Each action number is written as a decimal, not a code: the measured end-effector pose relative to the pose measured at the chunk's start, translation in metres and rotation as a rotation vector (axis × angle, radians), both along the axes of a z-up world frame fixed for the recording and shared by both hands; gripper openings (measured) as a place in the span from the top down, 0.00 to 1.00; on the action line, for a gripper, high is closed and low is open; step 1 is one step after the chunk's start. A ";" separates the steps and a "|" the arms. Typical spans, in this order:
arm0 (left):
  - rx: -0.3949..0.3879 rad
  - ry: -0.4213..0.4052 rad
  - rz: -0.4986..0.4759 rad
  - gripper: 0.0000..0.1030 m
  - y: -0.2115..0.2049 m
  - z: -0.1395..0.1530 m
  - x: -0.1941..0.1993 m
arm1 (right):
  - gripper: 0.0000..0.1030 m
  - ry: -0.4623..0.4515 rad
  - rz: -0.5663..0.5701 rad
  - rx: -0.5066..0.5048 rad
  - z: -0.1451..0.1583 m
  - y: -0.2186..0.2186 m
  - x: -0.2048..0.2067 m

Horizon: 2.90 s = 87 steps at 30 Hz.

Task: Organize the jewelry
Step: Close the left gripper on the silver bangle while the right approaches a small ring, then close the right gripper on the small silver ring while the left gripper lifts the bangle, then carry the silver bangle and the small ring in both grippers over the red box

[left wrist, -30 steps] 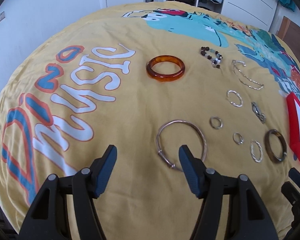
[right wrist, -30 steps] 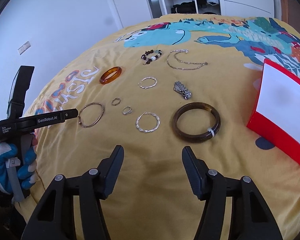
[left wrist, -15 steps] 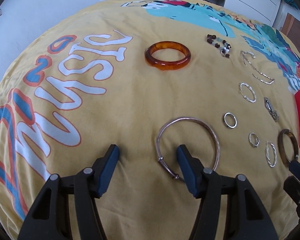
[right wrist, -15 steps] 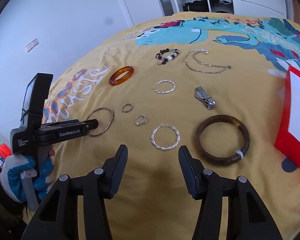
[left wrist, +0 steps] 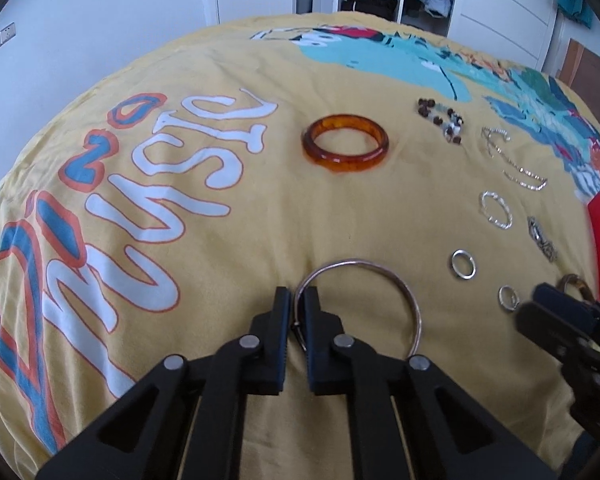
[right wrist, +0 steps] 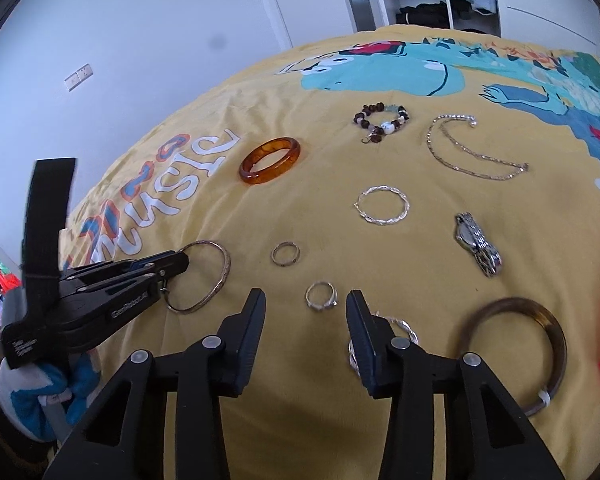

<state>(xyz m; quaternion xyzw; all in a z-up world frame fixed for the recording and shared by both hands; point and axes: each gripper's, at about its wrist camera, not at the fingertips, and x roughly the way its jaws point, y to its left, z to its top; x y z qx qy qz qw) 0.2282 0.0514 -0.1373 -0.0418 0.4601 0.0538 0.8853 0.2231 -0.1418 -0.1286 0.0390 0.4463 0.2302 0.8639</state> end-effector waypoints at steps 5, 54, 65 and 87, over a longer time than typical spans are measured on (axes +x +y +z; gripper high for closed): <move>-0.006 -0.021 -0.007 0.94 0.000 0.004 -0.001 | 0.70 0.021 0.005 -0.042 -0.012 0.008 0.011; -0.124 -0.039 -0.269 0.94 -0.101 0.095 -0.061 | 0.82 -0.100 -0.201 -0.031 0.071 -0.120 -0.079; -0.261 -0.057 -0.538 0.94 -0.269 0.117 0.002 | 0.82 -0.103 -0.456 -0.174 0.071 -0.274 -0.069; -0.110 0.063 -0.613 0.94 -0.376 0.007 0.035 | 0.82 0.010 -0.440 -0.305 -0.002 -0.328 -0.037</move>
